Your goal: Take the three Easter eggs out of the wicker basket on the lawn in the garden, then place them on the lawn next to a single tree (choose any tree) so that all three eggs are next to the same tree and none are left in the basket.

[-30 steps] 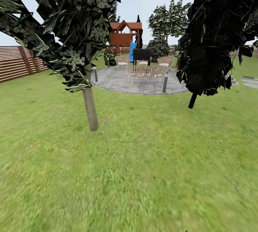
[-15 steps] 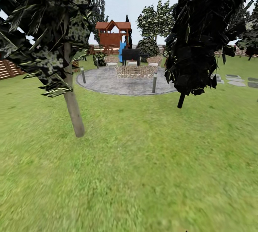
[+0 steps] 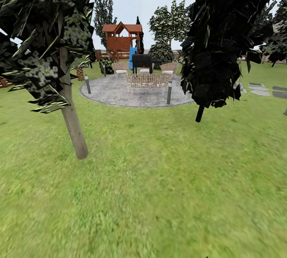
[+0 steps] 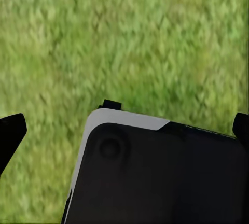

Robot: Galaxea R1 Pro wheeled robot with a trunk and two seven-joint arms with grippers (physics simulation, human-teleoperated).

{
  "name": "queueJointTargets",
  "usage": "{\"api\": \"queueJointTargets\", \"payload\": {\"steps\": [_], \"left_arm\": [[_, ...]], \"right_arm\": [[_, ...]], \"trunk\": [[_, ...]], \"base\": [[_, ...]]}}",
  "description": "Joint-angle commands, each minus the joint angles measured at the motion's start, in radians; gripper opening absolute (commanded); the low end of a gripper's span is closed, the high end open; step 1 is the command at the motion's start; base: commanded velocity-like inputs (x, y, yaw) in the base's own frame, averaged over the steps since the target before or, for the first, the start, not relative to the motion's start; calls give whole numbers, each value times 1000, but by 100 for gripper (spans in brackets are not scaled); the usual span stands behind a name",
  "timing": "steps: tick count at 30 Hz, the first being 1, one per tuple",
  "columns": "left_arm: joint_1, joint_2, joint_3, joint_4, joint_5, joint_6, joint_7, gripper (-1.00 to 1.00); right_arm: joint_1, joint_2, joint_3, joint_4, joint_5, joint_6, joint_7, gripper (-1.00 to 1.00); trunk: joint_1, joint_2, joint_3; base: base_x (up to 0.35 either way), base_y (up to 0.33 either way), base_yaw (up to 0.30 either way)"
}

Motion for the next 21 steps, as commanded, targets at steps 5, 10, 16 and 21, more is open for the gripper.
{"api": "queueJointTargets", "payload": {"steps": [5, 10, 16, 21], "left_arm": [[-1, 0, 1, 0, 3, -3, 1, 100], [-1, 0, 1, 0, 3, -3, 1, 100], [0, 1, 1, 1, 3, -9, 1, 100], [0, 1, 1, 4, 3, -65, 1, 100]], "right_arm": [[-1, 0, 1, 1, -9, -4, 4, 100], [-1, 0, 1, 1, -9, -4, 4, 100], [-1, 0, 1, 1, -9, -4, 4, 100], [-1, 0, 1, 0, -9, -5, 4, 100]], "trunk": [[1, -2, -2], [1, -2, -2], [1, -2, -2], [1, -2, -2]], "base": [[331, 0, 0], [331, 0, 0], [331, 0, 0], [332, 0, 0]]}}
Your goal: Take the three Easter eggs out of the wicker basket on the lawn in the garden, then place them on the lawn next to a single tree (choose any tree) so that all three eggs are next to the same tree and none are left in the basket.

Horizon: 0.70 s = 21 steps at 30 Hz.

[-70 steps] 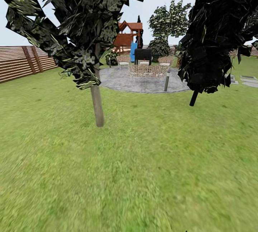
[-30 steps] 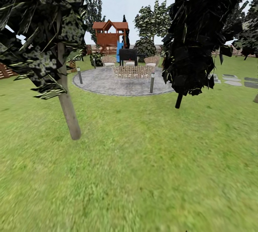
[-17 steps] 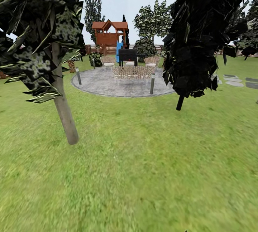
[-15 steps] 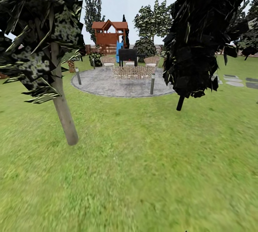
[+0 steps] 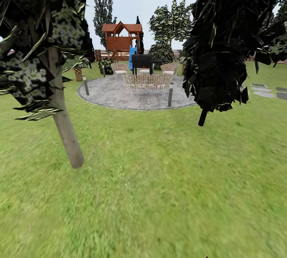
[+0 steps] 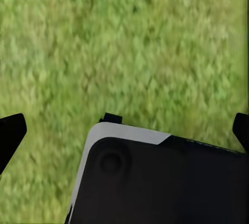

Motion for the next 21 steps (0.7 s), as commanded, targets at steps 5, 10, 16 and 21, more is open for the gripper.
{"api": "queueJointTargets", "payload": {"steps": [5, 10, 16, 21], "left_arm": [[-1, 1, 4, 1, 5, -40, 1, 100], [-1, 1, 9, 2, 8, -106, 1, 100], [-1, 1, 10, 2, 9, -141, 0, 100], [0, 0, 9, 13, 9, -343, 0, 100]], "right_arm": [[-1, -1, 0, -1, -9, -5, 4, 100], [-1, -2, -2, -3, -9, -36, 4, 100], [0, 6, -2, 5, -9, -192, 4, 100], [8, 17, -3, 6, -6, -363, 6, 100]], "trunk": [[1, -2, -2], [1, -2, -2], [1, -2, -2], [1, -2, -2]], "base": [[333, 0, 0], [333, 0, 0], [333, 0, 0], [333, 0, 0]]}}
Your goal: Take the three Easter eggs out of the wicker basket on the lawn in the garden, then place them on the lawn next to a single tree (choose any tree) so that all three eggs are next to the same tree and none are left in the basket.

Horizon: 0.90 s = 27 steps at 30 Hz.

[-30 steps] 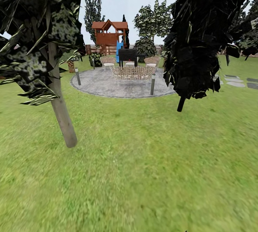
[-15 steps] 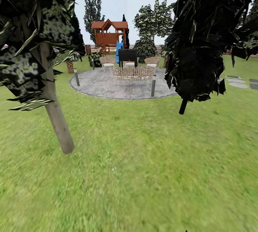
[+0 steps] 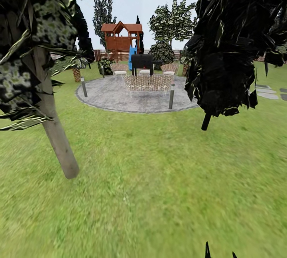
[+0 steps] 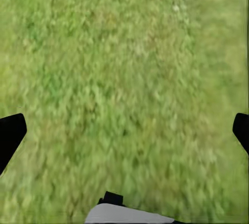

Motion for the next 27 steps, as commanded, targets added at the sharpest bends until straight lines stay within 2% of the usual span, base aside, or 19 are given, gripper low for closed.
{"api": "queueJointTargets", "payload": {"steps": [1, 6, 13, 27], "left_arm": [[-1, -1, 2, 12, -3, -32, 0, 100], [-1, -8, -1, 32, -8, -88, -7, 100], [-1, -16, -35, 35, -6, -83, -4, 100], [-1, -17, -36, 35, -5, -83, -1, 100]], "right_arm": [[4, 0, 1, 1, -9, -25, 7, 100], [19, 2, 2, 3, -9, -32, 8, 100], [21, 3, 4, 25, -14, -32, 7, 100], [21, 1, 3, 30, -14, -32, 7, 100]], "trunk": [[1, -2, -2], [1, -2, -2], [1, -2, -2], [1, -2, -2]], "base": [[333, 0, 0], [333, 0, 0], [333, 0, 0], [325, -73, 0]]}}
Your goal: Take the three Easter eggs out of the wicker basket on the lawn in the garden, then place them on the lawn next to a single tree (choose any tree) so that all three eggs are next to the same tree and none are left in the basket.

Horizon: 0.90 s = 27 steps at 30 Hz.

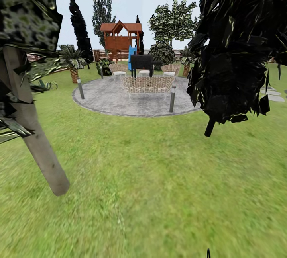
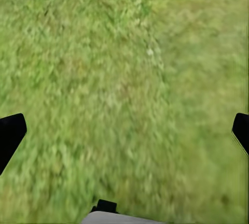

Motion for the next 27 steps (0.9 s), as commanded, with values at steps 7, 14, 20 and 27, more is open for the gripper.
{"api": "queueJointTargets", "payload": {"steps": [7, 14, 20, 27], "left_arm": [[-1, 2, 5, 0, 4, -3, 2, 100], [-1, 5, 6, 0, 5, -2, -2, 100], [-1, 6, 5, 0, 5, 30, -1, 100], [-1, 7, 5, -1, 4, 143, 1, 100]], "right_arm": [[-1, 1, -2, 7, -7, -3, 4, 100], [-1, 1, 0, 66, -7, -3, 4, 100], [-1, 1, 0, 68, -7, -3, 4, 100], [-1, 1, 0, 62, -9, -3, 4, 100]], "trunk": [[1, -2, -2], [1, -2, -2], [1, -2, -2], [1, -2, -2]], "base": [[315, -126, 0], [315, -86, 0], [318, -77, 0], [325, -13, 0]]}}
